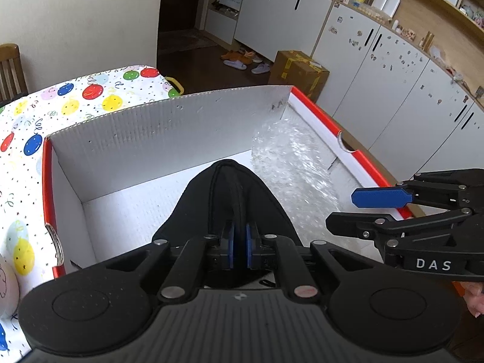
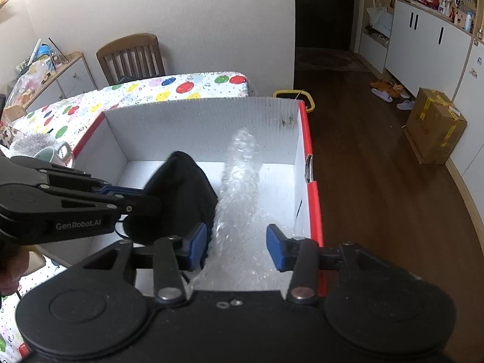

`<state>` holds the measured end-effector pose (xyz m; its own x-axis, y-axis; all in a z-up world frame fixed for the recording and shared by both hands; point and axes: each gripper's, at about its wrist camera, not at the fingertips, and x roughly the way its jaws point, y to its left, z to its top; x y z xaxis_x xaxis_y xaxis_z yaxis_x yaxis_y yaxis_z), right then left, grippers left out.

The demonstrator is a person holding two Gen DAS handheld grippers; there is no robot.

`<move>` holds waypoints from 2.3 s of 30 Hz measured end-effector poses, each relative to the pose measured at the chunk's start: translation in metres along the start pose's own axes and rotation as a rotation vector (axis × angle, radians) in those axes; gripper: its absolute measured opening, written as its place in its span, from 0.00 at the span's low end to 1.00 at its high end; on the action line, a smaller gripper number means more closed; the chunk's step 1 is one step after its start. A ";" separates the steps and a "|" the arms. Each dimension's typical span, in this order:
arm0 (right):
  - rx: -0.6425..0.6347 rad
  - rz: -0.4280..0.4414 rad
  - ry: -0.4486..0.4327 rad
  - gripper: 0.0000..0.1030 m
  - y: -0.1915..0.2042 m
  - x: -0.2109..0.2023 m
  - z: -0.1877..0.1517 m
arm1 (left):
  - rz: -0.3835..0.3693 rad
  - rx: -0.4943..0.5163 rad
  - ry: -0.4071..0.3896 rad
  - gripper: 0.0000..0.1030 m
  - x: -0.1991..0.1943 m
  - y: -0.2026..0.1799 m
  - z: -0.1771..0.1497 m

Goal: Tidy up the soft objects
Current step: 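Open the right tool releasing bubble wrap while the left tool releases the mask, then move the right tool to the yellow cloth and left tool to the sponge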

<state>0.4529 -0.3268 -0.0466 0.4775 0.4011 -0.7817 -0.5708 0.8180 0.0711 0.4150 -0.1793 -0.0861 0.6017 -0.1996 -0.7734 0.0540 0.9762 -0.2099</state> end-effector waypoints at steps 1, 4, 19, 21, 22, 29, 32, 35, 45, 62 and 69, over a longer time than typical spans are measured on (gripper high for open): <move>-0.002 0.000 -0.003 0.44 0.001 -0.002 0.001 | -0.008 -0.003 -0.001 0.12 -0.001 0.000 0.000; 0.001 -0.004 -0.015 0.47 0.004 -0.008 0.001 | -0.018 -0.004 -0.014 0.25 -0.005 0.000 -0.002; 0.017 -0.016 -0.111 0.67 0.027 -0.053 -0.001 | -0.037 0.035 -0.139 0.56 -0.065 -0.010 -0.014; 0.021 -0.013 -0.128 0.72 0.033 -0.060 -0.002 | -0.035 0.039 -0.161 0.62 -0.077 -0.008 -0.017; 0.023 -0.012 -0.138 0.73 0.037 -0.064 -0.003 | -0.035 0.038 -0.170 0.64 -0.083 -0.007 -0.018; 0.053 0.004 -0.207 0.84 0.072 -0.087 -0.011 | -0.041 0.016 -0.247 0.73 -0.130 0.013 -0.032; 0.064 0.010 -0.223 0.85 0.090 -0.092 -0.013 | -0.039 0.018 -0.275 0.74 -0.150 0.023 -0.040; 0.077 0.021 -0.232 0.88 0.109 -0.095 -0.016 | -0.033 0.012 -0.290 0.81 -0.166 0.034 -0.049; 0.084 0.071 -0.248 0.94 0.174 -0.100 -0.030 | -0.010 -0.059 -0.323 0.97 -0.215 0.086 -0.082; 0.051 0.117 -0.197 0.94 0.272 -0.067 -0.055 | 0.183 -0.064 -0.416 1.00 -0.268 0.171 -0.142; -0.016 0.124 -0.131 0.94 0.310 -0.035 -0.059 | 0.286 -0.130 -0.413 1.00 -0.275 0.214 -0.162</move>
<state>0.2198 -0.1116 -0.0339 0.4856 0.5493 -0.6800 -0.6404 0.7531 0.1510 0.1317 0.0707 -0.0156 0.8438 0.1495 -0.5155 -0.2423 0.9631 -0.1174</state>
